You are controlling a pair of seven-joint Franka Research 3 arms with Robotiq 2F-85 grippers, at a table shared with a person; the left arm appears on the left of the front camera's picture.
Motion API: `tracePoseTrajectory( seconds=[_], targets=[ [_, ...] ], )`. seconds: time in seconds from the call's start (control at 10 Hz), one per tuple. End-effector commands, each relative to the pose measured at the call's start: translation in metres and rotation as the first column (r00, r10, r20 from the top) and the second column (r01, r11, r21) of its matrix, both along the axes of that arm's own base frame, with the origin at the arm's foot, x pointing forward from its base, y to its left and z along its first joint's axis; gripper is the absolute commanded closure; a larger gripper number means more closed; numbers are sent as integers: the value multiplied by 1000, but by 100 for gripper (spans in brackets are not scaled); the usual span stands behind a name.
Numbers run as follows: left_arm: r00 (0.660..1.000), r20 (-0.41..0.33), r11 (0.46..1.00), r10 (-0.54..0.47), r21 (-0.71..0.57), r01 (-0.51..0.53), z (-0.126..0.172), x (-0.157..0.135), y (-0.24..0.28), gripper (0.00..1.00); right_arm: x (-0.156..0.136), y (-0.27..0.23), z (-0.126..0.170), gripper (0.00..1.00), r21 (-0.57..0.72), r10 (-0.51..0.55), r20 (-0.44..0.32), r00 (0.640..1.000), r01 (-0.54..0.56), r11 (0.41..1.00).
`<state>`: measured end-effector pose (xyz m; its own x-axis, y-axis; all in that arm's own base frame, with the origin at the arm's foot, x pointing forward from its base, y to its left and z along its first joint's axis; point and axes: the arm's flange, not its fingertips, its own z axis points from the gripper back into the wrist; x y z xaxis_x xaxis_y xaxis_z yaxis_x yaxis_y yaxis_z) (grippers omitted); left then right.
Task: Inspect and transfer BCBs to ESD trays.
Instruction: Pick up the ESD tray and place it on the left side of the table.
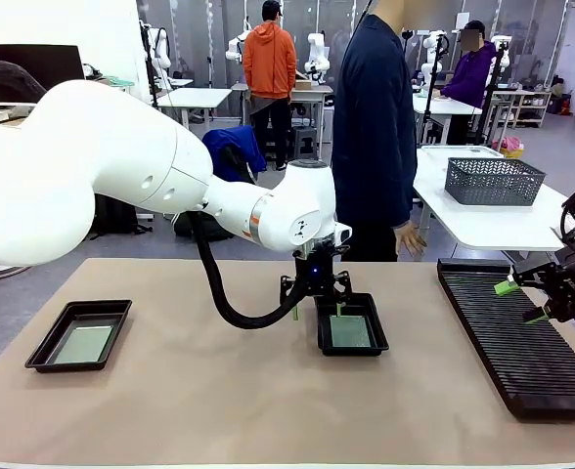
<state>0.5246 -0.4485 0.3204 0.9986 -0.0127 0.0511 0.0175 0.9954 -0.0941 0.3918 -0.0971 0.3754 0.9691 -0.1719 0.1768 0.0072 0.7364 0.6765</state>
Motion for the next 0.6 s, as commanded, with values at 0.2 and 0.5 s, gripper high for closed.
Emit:
tracePoseTrajectory(
  seconds=[0.2,0.5],
  targets=[
    [999,38,999,9,50,-10,-6,-5,0,14,-2,0,0,0,5,-2,1,1000,2,1000],
    [999,50,999,13,51,-15,-3,-7,2,30,-2,0,0,0,5,-2,1,1000,2,1000]
  ],
)
